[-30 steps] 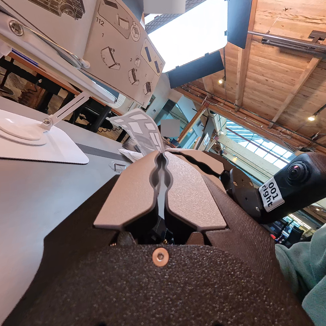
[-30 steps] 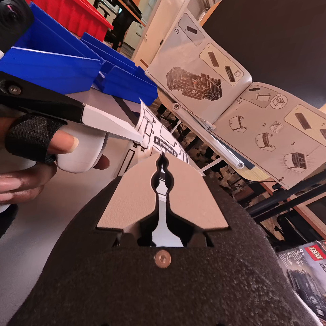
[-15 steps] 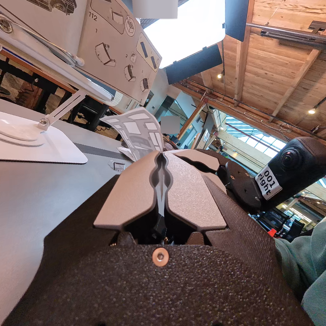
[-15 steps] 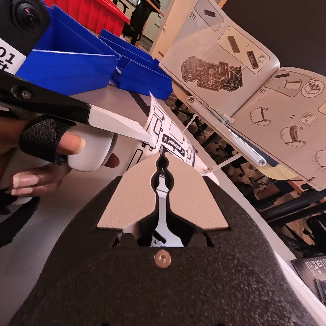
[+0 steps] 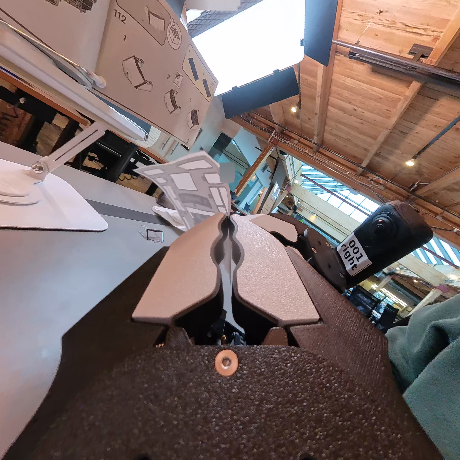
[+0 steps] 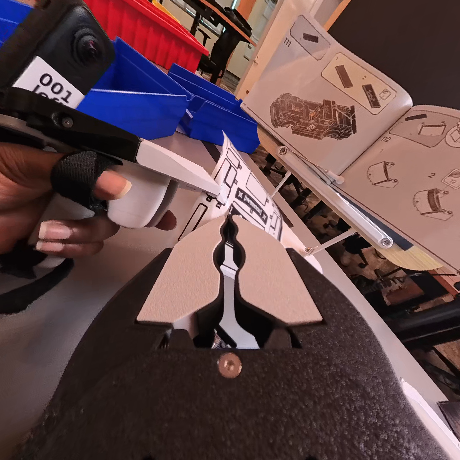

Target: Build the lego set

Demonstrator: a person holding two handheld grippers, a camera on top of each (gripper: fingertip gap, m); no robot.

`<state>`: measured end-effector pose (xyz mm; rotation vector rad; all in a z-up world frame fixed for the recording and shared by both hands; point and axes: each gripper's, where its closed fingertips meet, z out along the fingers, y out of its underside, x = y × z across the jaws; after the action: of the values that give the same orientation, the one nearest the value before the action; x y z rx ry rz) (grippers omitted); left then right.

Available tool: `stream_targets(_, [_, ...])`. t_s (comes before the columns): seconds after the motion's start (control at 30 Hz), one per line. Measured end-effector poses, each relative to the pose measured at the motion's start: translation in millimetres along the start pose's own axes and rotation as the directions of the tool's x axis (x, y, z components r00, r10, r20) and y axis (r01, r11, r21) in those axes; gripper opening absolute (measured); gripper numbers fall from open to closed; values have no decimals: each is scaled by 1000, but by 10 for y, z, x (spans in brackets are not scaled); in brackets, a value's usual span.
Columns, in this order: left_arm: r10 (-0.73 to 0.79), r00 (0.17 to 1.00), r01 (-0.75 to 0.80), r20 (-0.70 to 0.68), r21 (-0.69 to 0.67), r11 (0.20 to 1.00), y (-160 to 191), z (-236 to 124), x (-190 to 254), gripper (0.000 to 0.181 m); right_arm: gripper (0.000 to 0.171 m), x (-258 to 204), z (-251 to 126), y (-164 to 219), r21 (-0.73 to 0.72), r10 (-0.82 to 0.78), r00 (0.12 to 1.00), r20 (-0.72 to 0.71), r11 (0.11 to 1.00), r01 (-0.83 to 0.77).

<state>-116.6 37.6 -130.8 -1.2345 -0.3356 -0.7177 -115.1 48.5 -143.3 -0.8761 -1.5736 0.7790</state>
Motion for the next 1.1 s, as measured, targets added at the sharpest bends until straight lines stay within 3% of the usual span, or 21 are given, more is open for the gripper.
stream_targets(0.13, [-48,999,49,17,-52,997,6,-20,-78,0,0,14,-12,-22,-7,6,1000,0,1000,-6])
stream_targets(0.27, [-135,958,205,253,-279,938,325,-183,-560,0,0,54,12,83,-55,39,999,3,998,-38])
stream_targets(0.33, [-218,926,317,308,-319,893,416,-268,-660,0,0,55,20,127,-69,83,996,20,994,-81])
stream_targets(0.4, [-206,915,328,347,-342,881,441,-357,-667,0,0,49,-11,102,-68,111,993,29,992,-109])
stream_targets(0.67, [-278,832,497,480,-423,758,808,-1069,-237,0,0,-553,-398,-29,-100,223,967,121,972,-212])
stream_targets(1.0, [-361,817,570,450,-532,626,1007,-1574,399,0,0,-1332,-773,-168,-122,220,952,214,973,-198])
stream_targets(1.1, [-349,808,584,475,-569,579,1102,-1781,508,0,0,-1490,-854,-40,-174,219,951,218,968,-183])
